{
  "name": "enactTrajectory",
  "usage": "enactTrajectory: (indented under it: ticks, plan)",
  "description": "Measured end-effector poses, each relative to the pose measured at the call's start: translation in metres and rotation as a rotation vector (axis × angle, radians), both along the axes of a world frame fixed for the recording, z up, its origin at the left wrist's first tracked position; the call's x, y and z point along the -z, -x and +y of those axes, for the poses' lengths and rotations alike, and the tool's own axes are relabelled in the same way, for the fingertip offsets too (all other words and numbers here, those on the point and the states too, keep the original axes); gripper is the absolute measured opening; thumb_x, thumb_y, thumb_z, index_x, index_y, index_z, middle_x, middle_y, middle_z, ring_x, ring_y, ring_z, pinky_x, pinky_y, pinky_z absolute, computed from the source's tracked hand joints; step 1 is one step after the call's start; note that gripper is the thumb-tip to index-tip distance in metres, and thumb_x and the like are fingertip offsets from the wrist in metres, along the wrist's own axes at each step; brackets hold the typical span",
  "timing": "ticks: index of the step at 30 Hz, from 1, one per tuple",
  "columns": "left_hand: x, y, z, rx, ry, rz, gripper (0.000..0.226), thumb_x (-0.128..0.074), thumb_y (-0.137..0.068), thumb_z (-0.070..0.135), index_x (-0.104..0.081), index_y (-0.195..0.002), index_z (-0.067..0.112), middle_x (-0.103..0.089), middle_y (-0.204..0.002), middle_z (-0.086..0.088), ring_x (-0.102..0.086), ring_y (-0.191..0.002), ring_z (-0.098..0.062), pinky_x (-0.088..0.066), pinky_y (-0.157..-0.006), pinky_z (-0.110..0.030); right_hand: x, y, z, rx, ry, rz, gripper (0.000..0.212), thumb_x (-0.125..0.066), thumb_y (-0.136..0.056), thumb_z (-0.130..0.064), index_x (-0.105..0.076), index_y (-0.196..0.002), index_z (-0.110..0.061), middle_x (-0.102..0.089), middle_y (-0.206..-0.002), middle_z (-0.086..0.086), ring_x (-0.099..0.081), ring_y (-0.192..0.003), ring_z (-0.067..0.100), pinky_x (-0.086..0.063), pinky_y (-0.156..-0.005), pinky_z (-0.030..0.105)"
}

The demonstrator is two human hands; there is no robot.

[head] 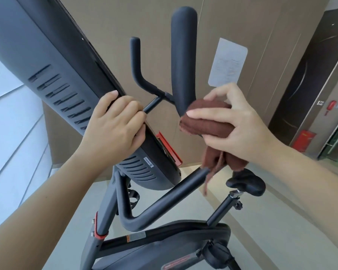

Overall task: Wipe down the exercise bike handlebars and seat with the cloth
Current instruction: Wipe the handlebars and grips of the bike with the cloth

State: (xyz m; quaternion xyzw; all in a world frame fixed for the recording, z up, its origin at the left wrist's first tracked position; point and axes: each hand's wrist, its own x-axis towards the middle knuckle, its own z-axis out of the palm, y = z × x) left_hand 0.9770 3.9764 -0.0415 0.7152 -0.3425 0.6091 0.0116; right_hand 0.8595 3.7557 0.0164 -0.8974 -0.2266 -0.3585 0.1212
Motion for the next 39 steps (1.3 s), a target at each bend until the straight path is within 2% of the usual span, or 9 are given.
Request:
enactTrajectory:
  ticks: [7, 12, 17, 21, 23, 26, 32, 36, 39]
  plan:
    - [-0.001, 0.007, -0.003, 0.0, 0.011, 0.057, 0.018, -0.046, -0.086, 0.015, -0.06, -0.084, 0.005, -0.065, -0.092, -0.011, -0.06, -0.093, -0.031, -0.027, -0.097, -0.041, -0.012, 0.013, -0.031, -0.027, -0.056, 0.29, 0.044, -0.069, -0.068, -0.009, -0.066, -0.099, -0.04, -0.049, -0.112, -0.005, -0.052, -0.101, -0.001, -0.037, -0.088, 0.005]
    - [-0.014, 0.022, -0.013, 0.104, 0.083, 0.177, 0.021, -0.051, -0.084, 0.018, -0.061, -0.094, 0.003, -0.064, -0.099, -0.013, -0.057, -0.092, -0.032, -0.032, -0.092, -0.041, -0.037, -0.021, -0.028, -0.144, -0.231, 0.191, 0.044, -0.065, -0.069, -0.014, -0.06, -0.104, -0.04, -0.056, -0.107, -0.005, -0.052, -0.095, -0.009, -0.034, -0.087, 0.002]
    - [-0.04, 0.035, -0.03, 0.187, 0.199, 0.299, 0.047, -0.053, -0.085, 0.038, -0.053, -0.117, 0.004, -0.054, -0.123, -0.013, -0.048, -0.112, -0.027, -0.03, -0.096, -0.033, -0.038, -0.046, -0.048, -0.32, -0.169, 0.494, 0.047, -0.069, -0.076, -0.003, -0.063, -0.11, -0.035, -0.062, -0.104, -0.01, -0.059, -0.093, -0.003, -0.038, -0.082, 0.006]
    - [-0.052, 0.039, -0.047, 0.218, 0.237, 0.42, 0.083, -0.058, -0.072, 0.056, -0.038, -0.132, 0.001, -0.034, -0.143, -0.014, -0.031, -0.132, -0.024, -0.028, -0.107, -0.042, -0.049, -0.055, -0.07, -0.414, -0.025, 0.636, 0.042, -0.065, -0.072, -0.01, -0.068, -0.107, -0.034, -0.065, -0.103, -0.019, -0.062, -0.098, -0.001, -0.039, -0.08, 0.005]
    - [-0.057, 0.041, -0.054, 0.244, 0.261, 0.462, 0.096, -0.062, -0.065, 0.059, -0.03, -0.135, 0.0, -0.026, -0.147, -0.013, -0.023, -0.136, -0.02, -0.026, -0.109, -0.042, -0.051, -0.065, -0.073, -0.468, -0.056, 0.646, 0.04, -0.065, -0.072, -0.01, -0.069, -0.106, -0.03, -0.066, -0.101, -0.018, -0.063, -0.095, 0.002, -0.042, -0.079, 0.007]
    - [-0.064, 0.043, -0.057, 0.173, 0.227, 0.457, 0.112, -0.059, -0.061, 0.066, -0.015, -0.14, 0.002, -0.014, -0.15, -0.012, -0.011, -0.139, -0.015, -0.017, -0.113, -0.031, -0.048, -0.082, -0.068, -0.587, -0.346, 0.539, 0.04, -0.064, -0.07, -0.012, -0.069, -0.103, -0.035, -0.069, -0.098, -0.02, -0.066, -0.091, 0.003, -0.045, -0.076, 0.01]
    - [-0.065, 0.05, -0.06, 0.0, 0.153, 0.466, 0.11, -0.054, -0.063, 0.07, -0.012, -0.141, 0.005, -0.006, -0.152, -0.008, -0.006, -0.141, -0.018, -0.023, -0.108, -0.054, -0.05, -0.114, -0.029, -0.905, -0.741, 0.404, 0.038, -0.065, -0.076, -0.01, -0.07, -0.094, -0.043, -0.073, -0.088, -0.019, -0.067, -0.08, -0.002, -0.05, -0.07, 0.011]
    - [-0.066, 0.059, -0.063, -0.099, 0.157, 0.485, 0.109, -0.055, -0.063, 0.068, -0.01, -0.142, 0.007, -0.003, -0.152, -0.002, -0.007, -0.141, -0.017, -0.029, -0.103, -0.061, -0.045, -0.12, -0.023, -0.973, -0.729, 0.398, 0.042, -0.065, -0.08, -0.003, -0.067, -0.099, -0.041, -0.073, -0.087, -0.02, -0.066, -0.082, -0.002, -0.049, -0.073, 0.011]
    - [-0.066, 0.063, -0.066, -0.172, 0.154, 0.493, 0.109, -0.047, -0.065, 0.074, -0.008, -0.142, 0.008, -0.003, -0.152, -0.002, -0.006, -0.141, -0.016, -0.03, -0.102, -0.061, -0.034, -0.12, -0.045, -0.985, -0.483, 0.496, 0.044, -0.067, -0.071, -0.015, -0.065, -0.105, -0.042, -0.071, -0.097, -0.019, -0.065, -0.091, -0.004, -0.043, -0.076, 0.004]
